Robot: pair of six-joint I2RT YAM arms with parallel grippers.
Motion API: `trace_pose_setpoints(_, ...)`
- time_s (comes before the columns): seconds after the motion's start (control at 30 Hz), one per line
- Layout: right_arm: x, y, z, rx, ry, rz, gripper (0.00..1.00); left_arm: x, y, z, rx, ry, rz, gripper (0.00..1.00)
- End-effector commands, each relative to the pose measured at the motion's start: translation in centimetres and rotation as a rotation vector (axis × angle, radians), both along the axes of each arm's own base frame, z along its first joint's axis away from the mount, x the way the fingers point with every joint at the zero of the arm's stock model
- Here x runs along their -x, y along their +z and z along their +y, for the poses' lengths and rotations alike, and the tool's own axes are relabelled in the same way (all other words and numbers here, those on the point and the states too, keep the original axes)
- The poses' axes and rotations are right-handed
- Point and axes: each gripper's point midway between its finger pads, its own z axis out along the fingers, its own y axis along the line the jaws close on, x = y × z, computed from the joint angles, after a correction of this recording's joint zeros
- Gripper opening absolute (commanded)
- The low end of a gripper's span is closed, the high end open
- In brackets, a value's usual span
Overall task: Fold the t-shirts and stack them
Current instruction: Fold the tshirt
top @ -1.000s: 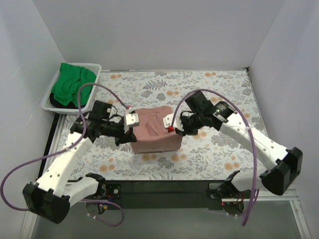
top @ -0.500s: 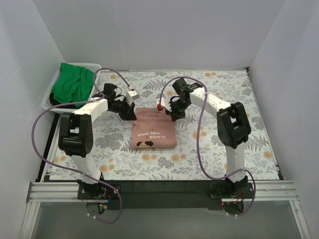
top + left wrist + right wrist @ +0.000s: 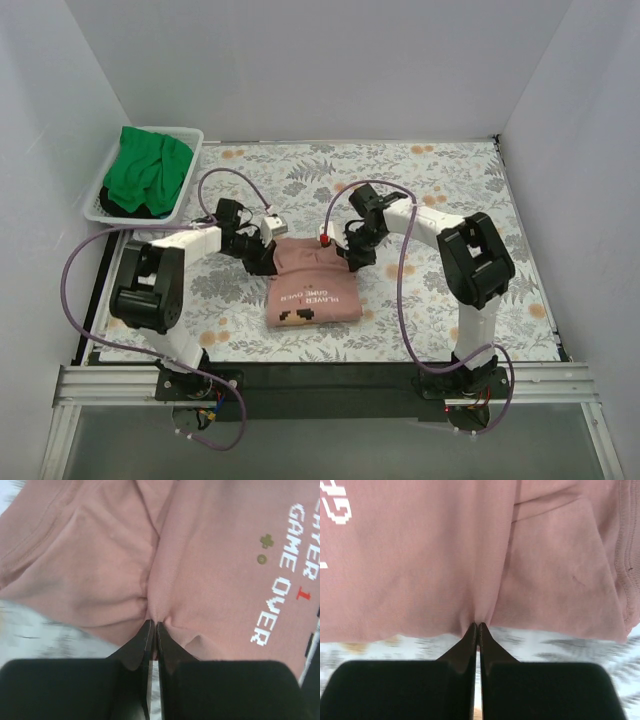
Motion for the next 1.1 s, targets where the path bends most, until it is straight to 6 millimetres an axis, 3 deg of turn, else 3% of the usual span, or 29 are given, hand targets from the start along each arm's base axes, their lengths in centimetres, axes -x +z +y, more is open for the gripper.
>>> trace_pose_setpoints(0.0,4.4,2.3,0.5,-0.045,-0.008,0.056,0.01,4.6,2.2,-0.9,0.009,-0.092,-0.039,0.00)
trace_pose_setpoints(0.03,6.1,2.1,0.3,-0.050,-0.031,0.115,0.01,6.2,1.8,-0.9,0.003,-0.101,-0.014,0.00)
trace_pose_setpoints(0.17,7.4,4.2,0.5,-0.083,-0.101,0.165,0.01,8.5,3.7,-1.0,0.037,-0.102,-0.019,0.04)
trace_pose_setpoints(0.23,7.7,6.3,0.9,-0.123,-0.118,0.186,0.21,8.3,5.0,-1.0,0.044,-0.093,-0.064,0.20)
trace_pose_setpoints(0.27,7.3,7.9,1.5,-0.158,-0.141,0.190,0.51,8.0,5.8,-1.1,0.053,-0.095,-0.091,0.25)
trace_pose_setpoints(0.33,6.8,10.4,2.1,-0.229,-0.166,0.206,0.51,7.4,7.7,-1.7,0.083,-0.101,-0.139,0.33)
trace_pose_setpoints(0.37,6.0,12.2,2.8,-0.268,-0.188,0.208,0.45,6.9,8.9,-2.3,0.104,-0.117,-0.171,0.39)
trace_pose_setpoints(0.5,3.9,14.0,4.6,-0.334,-0.268,0.342,0.36,6.5,9.8,-4.9,0.120,-0.146,-0.155,0.43)
trace_pose_setpoints(0.77,1.3,12.6,8.4,-0.374,-0.316,0.576,0.20,4.9,7.1,-8.6,0.086,-0.166,-0.156,0.43)
trace_pose_setpoints(0.93,-0.1,9.7,10.0,-0.370,-0.376,0.677,0.19,5.7,4.7,-9.0,0.050,-0.194,-0.109,0.43)
trace_pose_setpoints(1.07,0.1,7.5,10.4,-0.341,-0.421,0.772,0.18,5.9,3.4,-9.0,0.024,-0.196,-0.097,0.47)
